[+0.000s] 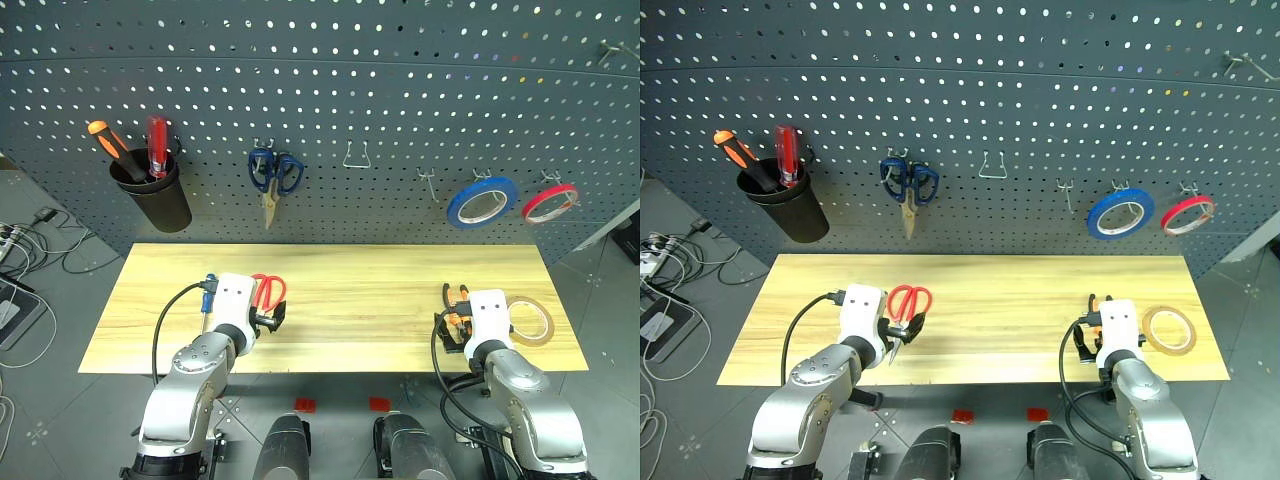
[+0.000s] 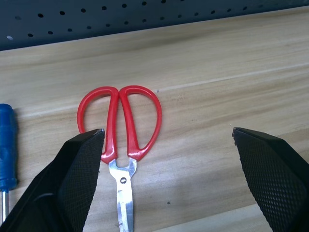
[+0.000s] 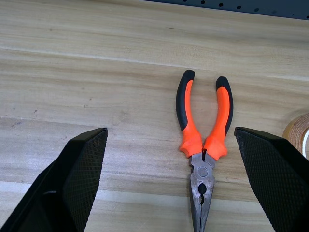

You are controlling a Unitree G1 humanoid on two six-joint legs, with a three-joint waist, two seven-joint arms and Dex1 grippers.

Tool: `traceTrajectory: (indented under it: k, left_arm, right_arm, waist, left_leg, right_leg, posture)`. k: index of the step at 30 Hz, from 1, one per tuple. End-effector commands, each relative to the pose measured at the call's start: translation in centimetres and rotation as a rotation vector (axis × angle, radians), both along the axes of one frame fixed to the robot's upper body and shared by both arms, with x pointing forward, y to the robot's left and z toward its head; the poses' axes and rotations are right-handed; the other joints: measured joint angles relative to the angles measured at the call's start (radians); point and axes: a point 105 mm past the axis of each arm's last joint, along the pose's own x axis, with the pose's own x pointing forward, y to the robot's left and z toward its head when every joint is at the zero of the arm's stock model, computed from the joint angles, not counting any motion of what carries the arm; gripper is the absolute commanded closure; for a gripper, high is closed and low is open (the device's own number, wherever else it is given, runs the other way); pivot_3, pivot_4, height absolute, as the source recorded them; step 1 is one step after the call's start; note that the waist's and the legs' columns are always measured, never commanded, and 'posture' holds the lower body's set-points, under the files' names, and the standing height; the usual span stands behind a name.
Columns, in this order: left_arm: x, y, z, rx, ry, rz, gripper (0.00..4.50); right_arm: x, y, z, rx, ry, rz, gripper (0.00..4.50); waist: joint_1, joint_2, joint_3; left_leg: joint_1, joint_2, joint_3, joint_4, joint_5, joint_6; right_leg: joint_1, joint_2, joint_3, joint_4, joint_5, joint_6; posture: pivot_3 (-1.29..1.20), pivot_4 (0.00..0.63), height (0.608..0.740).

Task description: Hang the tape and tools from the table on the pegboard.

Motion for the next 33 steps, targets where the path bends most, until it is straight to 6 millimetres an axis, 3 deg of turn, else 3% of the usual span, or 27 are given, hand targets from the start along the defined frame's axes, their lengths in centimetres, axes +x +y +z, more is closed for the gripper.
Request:
traceTrajectory:
  k: [1, 33]
  left_arm:
    - [0.45, 0.22, 1.38, 0.018, -0.057, 0.009, 0.03]
    - [0.81, 0.22, 1.35, -0.002, -0.055, 0.018, 0.03]
  right_arm:
    - [0.18, -0.16, 1.16, -0.015, -0.046, -0.001, 0.0]
    - [0.37, -0.53, 1.24, -0.023, -0.049, -0.009, 0.0]
  waist:
    - [0.0, 0.0, 0.0]
    - [0.0, 0.0, 0.0]
  left_leg:
    - [0.0, 0.0, 0.0, 0.0, 0.0, 0.0]
    - [0.0, 0.0, 0.0, 0.0, 0.0, 0.0]
  right_leg:
    - [0.0, 0.0, 0.0, 0.0, 0.0, 0.0]
    - [0.0, 0.0, 0.0, 0.0, 0.0, 0.0]
  posture:
    - [0.17, 0.213, 0.74]
    - [0.15, 0.233, 0.74]
